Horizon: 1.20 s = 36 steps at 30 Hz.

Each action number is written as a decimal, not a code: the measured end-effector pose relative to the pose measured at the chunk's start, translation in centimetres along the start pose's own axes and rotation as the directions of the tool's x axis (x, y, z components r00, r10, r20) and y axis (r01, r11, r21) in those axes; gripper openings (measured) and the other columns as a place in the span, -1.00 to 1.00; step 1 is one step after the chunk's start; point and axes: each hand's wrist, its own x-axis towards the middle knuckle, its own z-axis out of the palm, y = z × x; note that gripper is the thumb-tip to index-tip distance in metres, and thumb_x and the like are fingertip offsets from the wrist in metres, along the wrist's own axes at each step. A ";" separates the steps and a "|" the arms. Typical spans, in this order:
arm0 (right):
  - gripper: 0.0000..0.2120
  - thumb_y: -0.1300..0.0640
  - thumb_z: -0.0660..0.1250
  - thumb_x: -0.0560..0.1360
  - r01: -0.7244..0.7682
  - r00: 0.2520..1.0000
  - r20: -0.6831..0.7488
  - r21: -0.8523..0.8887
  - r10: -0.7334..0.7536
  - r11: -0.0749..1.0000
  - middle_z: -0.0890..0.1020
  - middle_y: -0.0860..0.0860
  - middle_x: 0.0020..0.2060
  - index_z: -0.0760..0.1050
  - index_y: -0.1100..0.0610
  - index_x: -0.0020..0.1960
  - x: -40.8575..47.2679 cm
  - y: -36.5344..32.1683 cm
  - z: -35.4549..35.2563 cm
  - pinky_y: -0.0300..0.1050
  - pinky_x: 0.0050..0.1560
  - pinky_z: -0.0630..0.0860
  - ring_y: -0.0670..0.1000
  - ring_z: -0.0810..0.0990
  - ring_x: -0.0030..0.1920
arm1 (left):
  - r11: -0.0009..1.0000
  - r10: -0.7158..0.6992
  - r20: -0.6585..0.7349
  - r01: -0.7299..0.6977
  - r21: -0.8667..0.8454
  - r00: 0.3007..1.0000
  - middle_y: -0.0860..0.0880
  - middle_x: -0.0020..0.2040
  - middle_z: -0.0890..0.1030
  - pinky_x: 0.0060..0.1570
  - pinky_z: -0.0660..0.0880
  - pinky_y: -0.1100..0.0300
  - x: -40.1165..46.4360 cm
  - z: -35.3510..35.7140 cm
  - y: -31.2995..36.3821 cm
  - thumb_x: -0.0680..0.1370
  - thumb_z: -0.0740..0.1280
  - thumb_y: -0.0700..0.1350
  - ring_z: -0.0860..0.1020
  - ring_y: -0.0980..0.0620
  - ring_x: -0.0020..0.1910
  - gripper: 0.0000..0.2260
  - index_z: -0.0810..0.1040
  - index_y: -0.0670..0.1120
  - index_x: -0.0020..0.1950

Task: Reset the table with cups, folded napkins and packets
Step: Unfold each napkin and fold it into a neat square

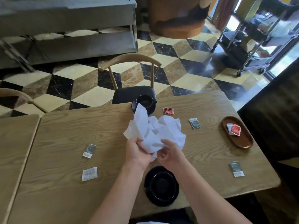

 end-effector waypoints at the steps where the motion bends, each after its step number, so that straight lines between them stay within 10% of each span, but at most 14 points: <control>1: -0.80 0.28 0.40 0.52 0.048 0.999 -0.022 0.033 -0.047 0.998 0.55 0.08 -0.22 0.48 0.22 0.12 -0.6 -0.1 0.2 -0.23 -0.27 0.47 -0.02 0.50 -0.29 | 0.999 0.007 0.000 -0.007 0.053 1.000 -0.24 0.06 0.71 0.05 0.61 -0.17 -0.6 0.0 0.5 0.39 0.26 -0.25 0.68 -0.28 0.01 -0.59 0.62 -0.14 0.22; 8: -0.79 0.17 0.45 0.53 0.254 0.965 0.043 0.075 -0.258 0.964 0.66 0.10 -0.17 0.52 0.21 0.10 -4.3 -2.2 1.8 -0.21 -0.40 0.56 -0.02 0.63 -0.27 | 0.984 0.042 -0.069 -0.030 0.176 0.997 -0.16 -0.03 0.66 -0.46 0.59 0.19 -2.9 0.0 4.2 0.55 0.42 -0.08 0.65 -0.07 -0.14 -0.76 0.55 -0.16 0.14; 15: -0.72 0.11 0.34 0.64 0.379 0.900 0.143 0.205 -0.411 0.902 0.72 0.15 -0.03 0.51 0.25 0.28 -6.5 -4.4 2.6 -0.08 -0.22 0.67 0.08 0.75 -0.12 | 0.960 0.240 0.025 -0.241 0.141 0.971 -0.06 -0.44 0.54 -0.47 0.53 0.24 -5.2 0.5 8.5 0.59 0.36 -0.14 0.56 0.04 -0.51 -0.87 0.54 -0.14 -0.14; 21: -0.77 0.09 0.25 0.67 0.474 0.881 0.014 -0.053 -0.474 0.879 0.64 0.21 -0.04 0.49 0.24 0.20 -6.8 -6.3 2.7 -0.07 -0.29 0.65 0.13 0.68 -0.11 | 0.897 0.387 -0.041 -0.366 0.248 0.921 -0.16 -0.15 0.65 -0.29 0.59 0.11 -5.8 1.8 9.4 0.64 0.31 0.08 0.69 -0.06 -0.26 -0.71 0.55 -0.16 0.11; 27: -0.40 -0.22 0.46 0.48 0.118 0.931 0.334 0.107 -0.147 0.987 0.69 0.13 -0.03 0.48 0.24 0.26 -7.4 -5.5 2.5 -0.12 -0.27 0.66 0.08 0.70 -0.06 | 0.836 0.411 0.117 -0.425 0.347 0.904 -0.19 -0.11 0.63 -0.17 0.64 0.05 -6.6 2.1 6.7 0.51 0.43 -0.19 0.68 -0.11 -0.16 -0.91 0.62 -0.21 -0.04; 31: -0.29 -0.09 0.68 0.21 0.070 0.949 0.314 -0.190 -0.007 0.979 0.76 0.17 -0.18 0.52 0.26 0.18 -7.4 -2.1 2.6 -0.07 -0.25 0.67 0.12 0.77 -0.22 | 0.510 0.574 0.220 -0.554 0.658 0.789 -0.04 -0.34 0.54 -0.27 0.48 0.12 -7.0 2.5 2.8 0.44 0.32 -0.35 0.55 0.00 -0.30 -0.88 0.52 -0.17 -0.25; 36: -0.50 0.10 0.59 0.37 0.037 0.993 0.118 -0.261 -0.006 0.965 0.71 0.23 0.02 0.55 0.30 0.21 -6.0 -1.9 1.5 -0.10 -0.22 0.69 0.14 0.73 -0.09 | 0.094 0.487 0.512 -0.625 0.775 0.708 0.15 -0.59 0.33 -0.54 0.21 0.33 -7.3 2.7 -0.8 0.45 0.23 -0.42 0.29 0.19 -0.59 -0.56 0.32 0.03 -0.51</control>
